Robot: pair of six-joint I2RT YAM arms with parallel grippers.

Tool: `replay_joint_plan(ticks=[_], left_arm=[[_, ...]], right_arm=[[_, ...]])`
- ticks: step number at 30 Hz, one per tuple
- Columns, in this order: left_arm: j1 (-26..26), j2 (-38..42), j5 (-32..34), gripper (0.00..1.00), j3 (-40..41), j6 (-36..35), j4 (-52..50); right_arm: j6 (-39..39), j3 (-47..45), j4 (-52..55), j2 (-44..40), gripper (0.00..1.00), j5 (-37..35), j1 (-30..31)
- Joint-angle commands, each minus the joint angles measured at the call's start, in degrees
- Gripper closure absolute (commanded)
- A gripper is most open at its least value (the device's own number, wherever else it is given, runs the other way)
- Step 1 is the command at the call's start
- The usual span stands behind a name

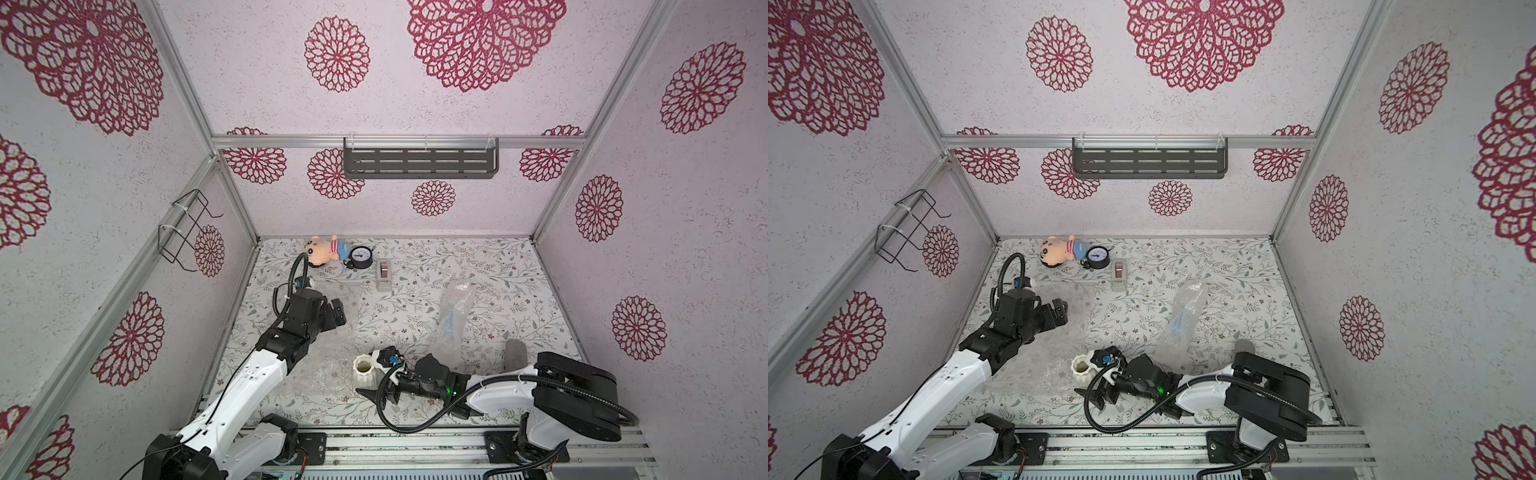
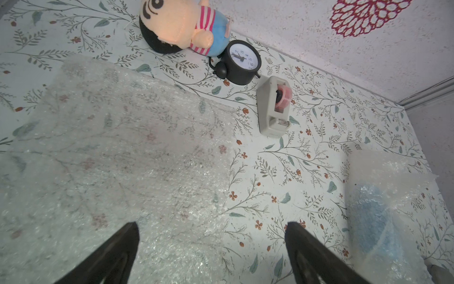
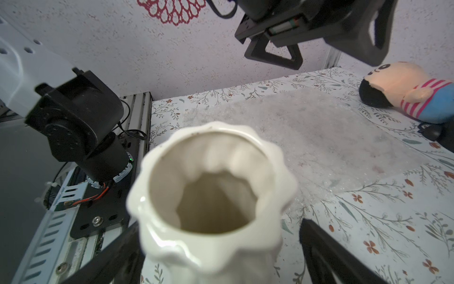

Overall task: Wrap vases in bubble wrap
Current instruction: Pick up the vase from the center of the board.

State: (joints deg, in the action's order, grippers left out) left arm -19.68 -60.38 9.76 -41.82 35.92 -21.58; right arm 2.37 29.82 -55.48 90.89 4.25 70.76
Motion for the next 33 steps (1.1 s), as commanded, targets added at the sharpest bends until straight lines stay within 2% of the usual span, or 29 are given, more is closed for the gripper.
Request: replay_joint_plan(ticks=[1,8,16,20,25,33], left_arm=[[1.0,-1.4,-0.1,0.03,1.5,1.9,2.4],[1.8,-7.8,-2.5,0.03,3.0,3.9,7.5],[1.9,-17.4,-4.5,0.03,0.7,4.0,12.4],[1.8,-23.3,-6.1,0.03,-2.0,3.9,14.7],[1.5,-29.9,-9.6,0.03,-4.2,5.0,19.0],[-1.8,-36.5,-12.8,0.03,-6.7,5.6,20.4]], right_arm=[[-2.4,2.6,-5.0,1.5,0.07,-0.1,0.2],[-3.0,2.9,-4.7,2.1,0.28,0.0,0.0],[-3.2,3.3,2.5,-4.3,0.54,-0.8,-1.1],[-1.7,4.0,11.1,-10.6,0.59,-4.0,-4.3],[1.6,4.9,22.0,-18.6,0.60,-6.7,-9.0],[3.8,7.5,38.3,-27.4,0.61,-8.9,-15.6]])
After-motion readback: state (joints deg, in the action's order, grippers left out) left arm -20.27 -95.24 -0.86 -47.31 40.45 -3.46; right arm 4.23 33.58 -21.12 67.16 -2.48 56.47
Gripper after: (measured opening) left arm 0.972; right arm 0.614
